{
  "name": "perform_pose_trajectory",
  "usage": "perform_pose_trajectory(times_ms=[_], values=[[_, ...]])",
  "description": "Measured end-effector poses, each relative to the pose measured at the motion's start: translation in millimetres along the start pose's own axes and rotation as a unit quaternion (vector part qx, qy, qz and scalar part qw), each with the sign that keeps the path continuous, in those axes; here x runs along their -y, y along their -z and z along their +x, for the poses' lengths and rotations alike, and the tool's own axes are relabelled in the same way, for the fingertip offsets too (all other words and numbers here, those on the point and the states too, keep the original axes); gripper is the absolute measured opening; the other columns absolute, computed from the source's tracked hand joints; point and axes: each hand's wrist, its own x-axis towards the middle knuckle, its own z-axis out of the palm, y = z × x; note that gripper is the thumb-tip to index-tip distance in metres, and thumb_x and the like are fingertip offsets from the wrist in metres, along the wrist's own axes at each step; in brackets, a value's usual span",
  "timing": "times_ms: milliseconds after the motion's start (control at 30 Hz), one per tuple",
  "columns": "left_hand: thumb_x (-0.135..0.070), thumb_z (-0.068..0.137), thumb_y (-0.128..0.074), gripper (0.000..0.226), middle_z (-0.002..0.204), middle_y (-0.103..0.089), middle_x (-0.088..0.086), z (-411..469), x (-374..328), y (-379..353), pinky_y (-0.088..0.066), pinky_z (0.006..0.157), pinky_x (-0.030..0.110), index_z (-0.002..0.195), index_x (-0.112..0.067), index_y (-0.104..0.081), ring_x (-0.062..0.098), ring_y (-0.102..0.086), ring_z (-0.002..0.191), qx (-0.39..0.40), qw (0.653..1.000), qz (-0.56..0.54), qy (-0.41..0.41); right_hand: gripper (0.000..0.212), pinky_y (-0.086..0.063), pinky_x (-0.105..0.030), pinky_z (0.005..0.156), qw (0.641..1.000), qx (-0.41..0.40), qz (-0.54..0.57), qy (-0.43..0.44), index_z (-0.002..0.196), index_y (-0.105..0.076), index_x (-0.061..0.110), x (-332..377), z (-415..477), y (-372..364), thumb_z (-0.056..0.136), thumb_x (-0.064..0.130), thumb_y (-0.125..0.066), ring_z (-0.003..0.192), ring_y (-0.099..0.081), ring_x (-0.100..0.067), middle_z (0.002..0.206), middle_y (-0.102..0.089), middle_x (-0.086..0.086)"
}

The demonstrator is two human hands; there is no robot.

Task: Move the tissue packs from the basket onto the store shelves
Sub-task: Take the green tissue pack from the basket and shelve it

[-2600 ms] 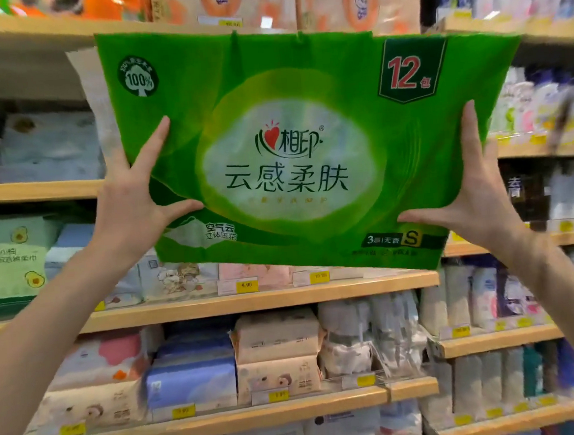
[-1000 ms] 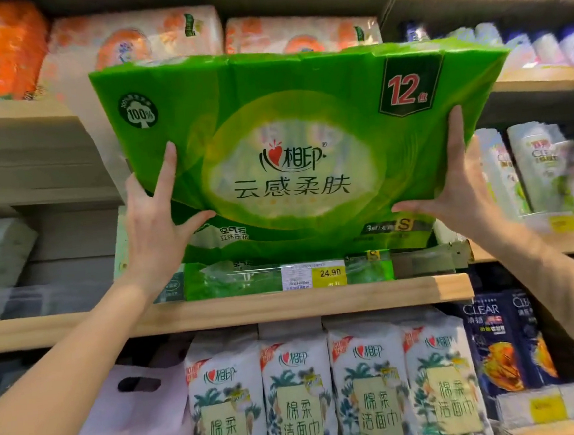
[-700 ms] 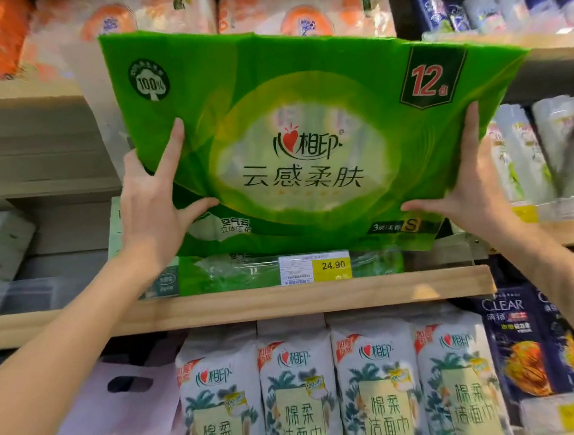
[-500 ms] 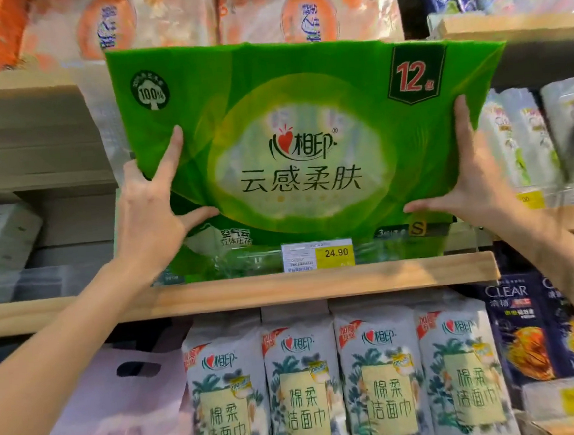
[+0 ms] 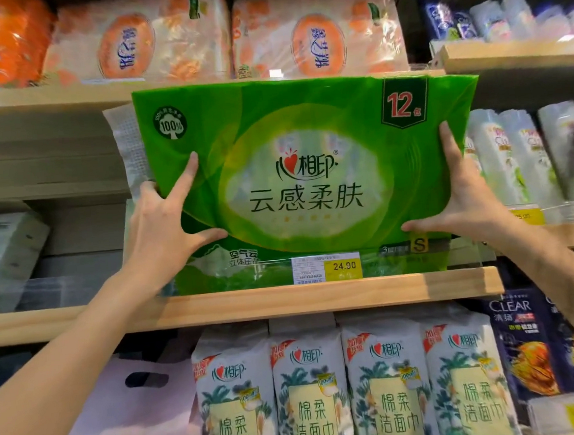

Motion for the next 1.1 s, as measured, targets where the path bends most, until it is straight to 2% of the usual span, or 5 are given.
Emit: perform_pose_trajectory(times_ms=[333, 667, 867, 967, 1100], values=[[-0.045, 0.060, -0.077, 0.107, 0.091, -0.035, 0.012, -0.3, -0.3, 2.3, -0.030, 0.073, 0.033, 0.145, -0.036, -0.012, 0.026, -0.039, 0.076, 0.003, 1.000, 0.018, 0.000, 0.127, -0.018, -0.043, 0.113, 1.000, -0.003, 0.022, -0.007, 0.139, 0.007, 0.044, 13.7, -6.7, 2.0, 0.043, 0.045, -0.077, 0.132, -0.013, -0.008, 0.157, -0.013, -0.004], [-0.044, 0.061, -0.079, 0.107, 0.097, -0.034, 0.011, 10.5, -0.4, 2.7, -0.032, 0.077, 0.034, 0.144, -0.042, -0.010, 0.024, -0.036, 0.083, 0.055, 0.998, -0.005, 0.009, 0.128, -0.034, -0.052, 0.105, 0.997, 0.007, -0.034, -0.067, 0.134, 0.015, 0.050, 10.8, 1.4, -2.7, 0.042, 0.049, -0.074, 0.127, -0.039, -0.039, 0.141, -0.038, -0.023], [-0.044, 0.060, -0.079, 0.107, 0.142, -0.018, 0.023, 3.0, -0.5, 2.5, -0.029, 0.109, 0.051, 0.146, -0.034, -0.016, 0.039, -0.023, 0.131, 0.022, 0.999, 0.021, -0.010, 0.135, -0.012, -0.051, 0.116, 0.986, -0.026, -0.150, -0.074, 0.143, 0.013, 0.038, 13.2, 1.2, -1.7, 0.046, 0.052, -0.081, 0.144, 0.006, -0.034, 0.154, 0.011, -0.018], [-0.055, 0.057, -0.076, 0.107, 0.154, -0.001, 0.023, 6.2, 3.9, 4.6, -0.014, 0.113, 0.053, 0.145, -0.020, -0.026, 0.039, -0.003, 0.142, -0.032, 0.986, 0.142, -0.082, 0.135, 0.003, -0.046, 0.116, 0.965, -0.055, -0.256, 0.017, 0.147, 0.005, 0.023, 16.5, 2.9, 0.6, 0.048, 0.055, -0.081, 0.143, 0.012, -0.034, 0.155, 0.012, -0.021], [-0.055, 0.052, -0.079, 0.116, 0.153, -0.015, 0.024, 13.5, 4.0, 7.5, -0.007, 0.112, 0.051, 0.139, 0.002, -0.028, 0.036, -0.013, 0.142, -0.010, 0.965, 0.214, -0.152, 0.131, 0.002, -0.046, 0.114, 0.962, 0.002, -0.266, 0.062, 0.143, 0.010, 0.038, 17.4, 10.7, 5.0, 0.050, 0.054, -0.080, 0.141, 0.017, -0.026, 0.156, 0.017, -0.012]])
